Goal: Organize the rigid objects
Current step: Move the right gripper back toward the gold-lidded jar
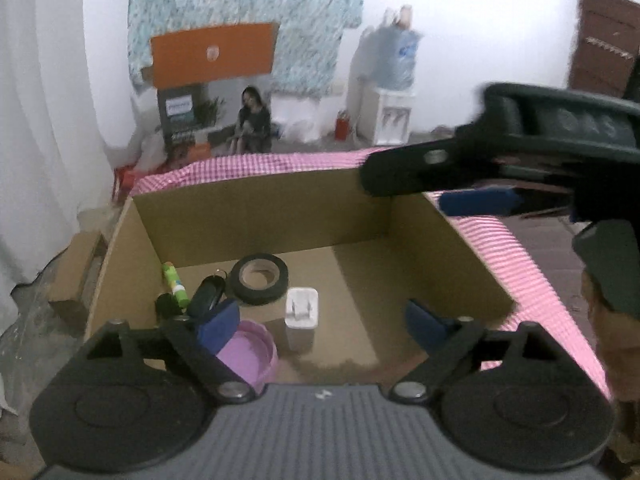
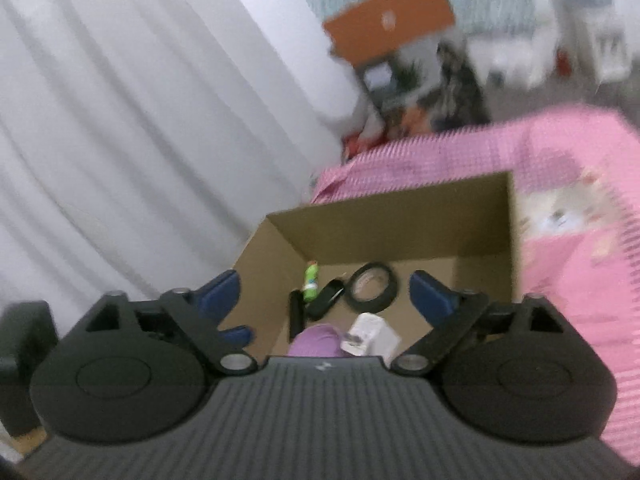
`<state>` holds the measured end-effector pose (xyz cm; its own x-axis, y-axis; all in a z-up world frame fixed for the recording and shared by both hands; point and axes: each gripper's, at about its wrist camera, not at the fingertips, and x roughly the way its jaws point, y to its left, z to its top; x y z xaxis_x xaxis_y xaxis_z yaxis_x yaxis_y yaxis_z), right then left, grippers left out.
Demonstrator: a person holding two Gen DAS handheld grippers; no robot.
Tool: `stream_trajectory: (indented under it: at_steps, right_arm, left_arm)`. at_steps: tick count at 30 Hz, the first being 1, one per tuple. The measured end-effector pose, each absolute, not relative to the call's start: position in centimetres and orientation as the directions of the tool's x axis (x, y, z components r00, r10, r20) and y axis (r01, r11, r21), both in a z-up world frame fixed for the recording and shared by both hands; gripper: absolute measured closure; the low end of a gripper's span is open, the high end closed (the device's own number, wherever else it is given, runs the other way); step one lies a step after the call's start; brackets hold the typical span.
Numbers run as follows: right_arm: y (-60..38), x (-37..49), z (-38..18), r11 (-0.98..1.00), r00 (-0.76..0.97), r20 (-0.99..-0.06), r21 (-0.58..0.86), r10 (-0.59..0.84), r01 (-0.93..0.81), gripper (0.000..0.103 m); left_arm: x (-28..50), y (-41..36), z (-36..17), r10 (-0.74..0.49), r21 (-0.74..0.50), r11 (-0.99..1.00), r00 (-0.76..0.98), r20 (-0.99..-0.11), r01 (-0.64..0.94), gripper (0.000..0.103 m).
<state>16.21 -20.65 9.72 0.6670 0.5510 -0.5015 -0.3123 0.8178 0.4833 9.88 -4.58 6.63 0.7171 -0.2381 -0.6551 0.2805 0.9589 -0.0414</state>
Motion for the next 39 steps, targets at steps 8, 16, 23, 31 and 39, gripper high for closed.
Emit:
stream_trajectory:
  at_steps: [8,16,23,31,39]
  right_arm:
    - [-20.9,5.5,11.0,0.942,0.842,-0.425,0.197,0.333,-0.273,0.001]
    - [-20.2,2.1,8.5,0.960,0.848,-0.452,0.100,0.277,-0.260,0.001]
    - [-18.4,3.2,3.3,0.905,0.711,-0.561,0.295,0.425,-0.308,0.001]
    - [-14.6,5.3,-1.0,0.874,0.598,-0.637,0.349,0.486,-0.339,0.002]
    - [-12.9,8.2,-3.4,0.840,0.510,-0.668,0.411,0.541,-0.353,0.018]
  left_arm:
    - [3.8,-2.8,4.9,-0.311,-0.084,0.937,0.705,-0.637,0.338,0.011]
    - [1.1,-2.2,1.0,-0.355,-0.094,0.916,0.682,-0.639,0.389,0.011]
    - [1.4,-2.8,-2.8,-0.318,-0.041,0.916,0.660,-0.680,0.400,0.011]
    - [2.4,-3.1,-5.4,-0.314,-0.010,0.909,0.667,-0.676,0.418,0.012]
    - [2.9,-3.9,-6.3,-0.339,0.011,0.892,0.686,-0.643,0.451,0.012]
